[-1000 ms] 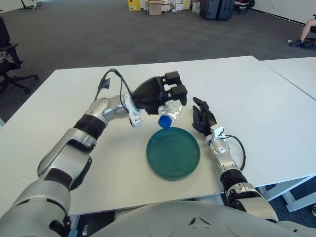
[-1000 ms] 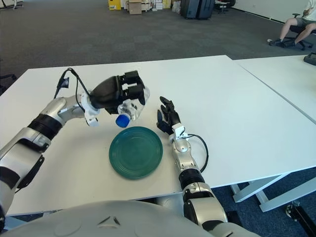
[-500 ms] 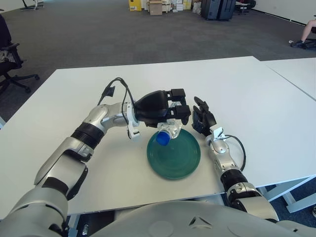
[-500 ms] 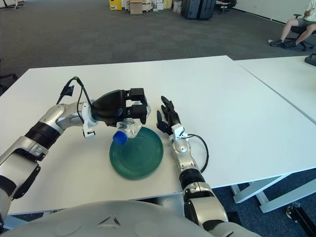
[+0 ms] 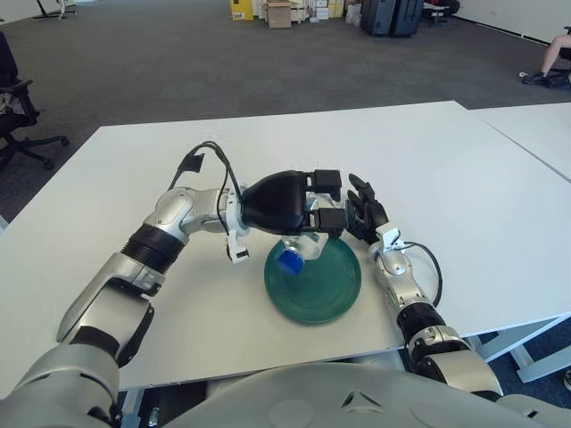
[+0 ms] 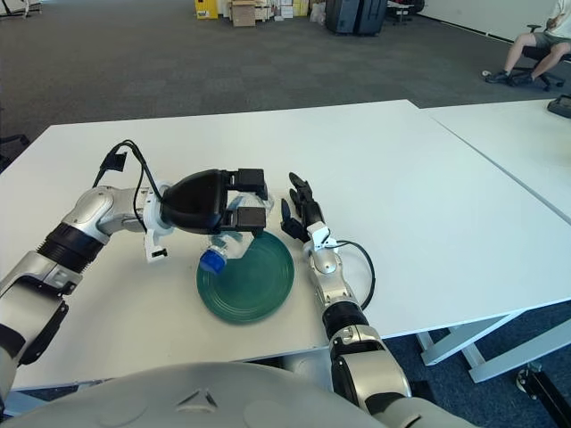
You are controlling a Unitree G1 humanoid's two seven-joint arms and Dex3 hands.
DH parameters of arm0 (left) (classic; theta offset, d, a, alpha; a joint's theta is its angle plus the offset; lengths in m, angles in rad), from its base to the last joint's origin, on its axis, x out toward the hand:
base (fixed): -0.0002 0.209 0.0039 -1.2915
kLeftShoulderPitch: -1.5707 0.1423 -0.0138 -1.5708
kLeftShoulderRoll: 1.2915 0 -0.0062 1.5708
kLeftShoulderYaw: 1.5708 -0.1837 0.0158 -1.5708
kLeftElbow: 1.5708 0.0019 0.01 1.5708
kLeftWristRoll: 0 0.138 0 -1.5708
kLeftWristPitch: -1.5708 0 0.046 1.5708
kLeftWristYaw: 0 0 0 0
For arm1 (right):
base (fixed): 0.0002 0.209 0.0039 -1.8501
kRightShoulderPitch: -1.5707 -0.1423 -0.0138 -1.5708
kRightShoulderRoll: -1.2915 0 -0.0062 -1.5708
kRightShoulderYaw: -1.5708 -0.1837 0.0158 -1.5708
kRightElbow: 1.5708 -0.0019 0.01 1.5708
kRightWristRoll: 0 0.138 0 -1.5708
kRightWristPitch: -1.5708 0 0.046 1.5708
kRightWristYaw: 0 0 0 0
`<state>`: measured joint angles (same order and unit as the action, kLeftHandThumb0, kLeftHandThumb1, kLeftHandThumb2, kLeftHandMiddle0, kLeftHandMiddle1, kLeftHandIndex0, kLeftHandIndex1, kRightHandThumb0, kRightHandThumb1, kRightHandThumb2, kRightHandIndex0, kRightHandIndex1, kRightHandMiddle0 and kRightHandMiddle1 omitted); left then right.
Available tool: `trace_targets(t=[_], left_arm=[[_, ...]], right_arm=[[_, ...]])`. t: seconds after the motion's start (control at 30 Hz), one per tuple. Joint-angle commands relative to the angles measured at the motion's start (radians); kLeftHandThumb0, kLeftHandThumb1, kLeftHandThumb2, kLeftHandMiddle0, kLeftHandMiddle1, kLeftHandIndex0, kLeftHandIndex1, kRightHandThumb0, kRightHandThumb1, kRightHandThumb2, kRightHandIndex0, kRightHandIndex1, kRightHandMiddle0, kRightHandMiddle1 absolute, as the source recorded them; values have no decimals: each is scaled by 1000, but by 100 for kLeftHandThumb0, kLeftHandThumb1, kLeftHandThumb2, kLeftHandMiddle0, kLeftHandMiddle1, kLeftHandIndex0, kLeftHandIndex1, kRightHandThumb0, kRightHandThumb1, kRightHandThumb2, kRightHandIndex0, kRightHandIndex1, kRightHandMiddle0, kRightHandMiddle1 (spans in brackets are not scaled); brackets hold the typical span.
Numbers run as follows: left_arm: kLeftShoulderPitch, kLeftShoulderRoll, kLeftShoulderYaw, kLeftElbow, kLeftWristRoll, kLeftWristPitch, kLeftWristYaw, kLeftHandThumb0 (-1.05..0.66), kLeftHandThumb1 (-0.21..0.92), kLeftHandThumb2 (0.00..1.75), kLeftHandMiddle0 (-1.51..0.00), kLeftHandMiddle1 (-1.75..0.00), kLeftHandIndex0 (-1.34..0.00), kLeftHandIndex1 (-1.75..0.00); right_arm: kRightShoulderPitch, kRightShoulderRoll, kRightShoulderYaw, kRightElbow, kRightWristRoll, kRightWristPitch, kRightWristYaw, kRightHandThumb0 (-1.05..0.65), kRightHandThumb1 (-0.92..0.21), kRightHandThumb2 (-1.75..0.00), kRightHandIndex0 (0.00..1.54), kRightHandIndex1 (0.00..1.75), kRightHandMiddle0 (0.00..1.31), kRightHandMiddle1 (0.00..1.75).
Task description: Put the bottle into the plate.
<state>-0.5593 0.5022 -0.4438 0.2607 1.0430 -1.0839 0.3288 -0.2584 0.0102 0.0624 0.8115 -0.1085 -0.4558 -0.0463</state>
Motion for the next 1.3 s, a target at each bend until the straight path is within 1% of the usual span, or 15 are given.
trace_targets(t=[0.0,0.33,1.1,1.13,1.17,1.2,1.23,1.27], left_arm=[[-12,11,-6,0,22,12,23,0,7,161,-80,-175,-56,-175],[-13,17,-9,2,31,12,38,0,7,161,-80,-175,-56,-175],[-10,25,-10,-4,28,11,43,0,7,161,-80,-175,-56,-175],[-22,50,-47,-5,-47,40,-136,0,7,161,-80,-175,-56,-175],[-32,68,-74,-7,-105,63,-271,-13,23,148,-67,-157,-45,-160],[-54,42,-111,62,-106,70,-336,-31,48,124,-51,-124,-29,-138],[-68,19,-134,112,-101,73,-368,-44,64,108,-42,-110,-18,-129],[77,16,-144,114,19,152,-222,-52,74,98,-36,-101,-12,-123]], right_arm=[[31,6,7,15,-14,87,-9,-83,-92,-86,21,1,0,28],[47,11,17,-27,-12,117,-16,-81,-92,-85,23,2,0,32],[58,12,28,-49,-10,132,-22,-81,-92,-85,23,1,0,32],[67,16,11,-36,22,101,3,-81,-92,-85,23,1,0,32],[75,19,-2,-25,46,77,22,-79,-92,-84,24,1,0,36],[78,21,-12,-16,61,60,32,-75,-92,-83,24,1,0,41],[80,22,-17,-9,69,49,38,-72,-92,-82,24,1,0,44],[77,22,-18,0,68,45,37,-71,-92,-82,24,1,0,47]])
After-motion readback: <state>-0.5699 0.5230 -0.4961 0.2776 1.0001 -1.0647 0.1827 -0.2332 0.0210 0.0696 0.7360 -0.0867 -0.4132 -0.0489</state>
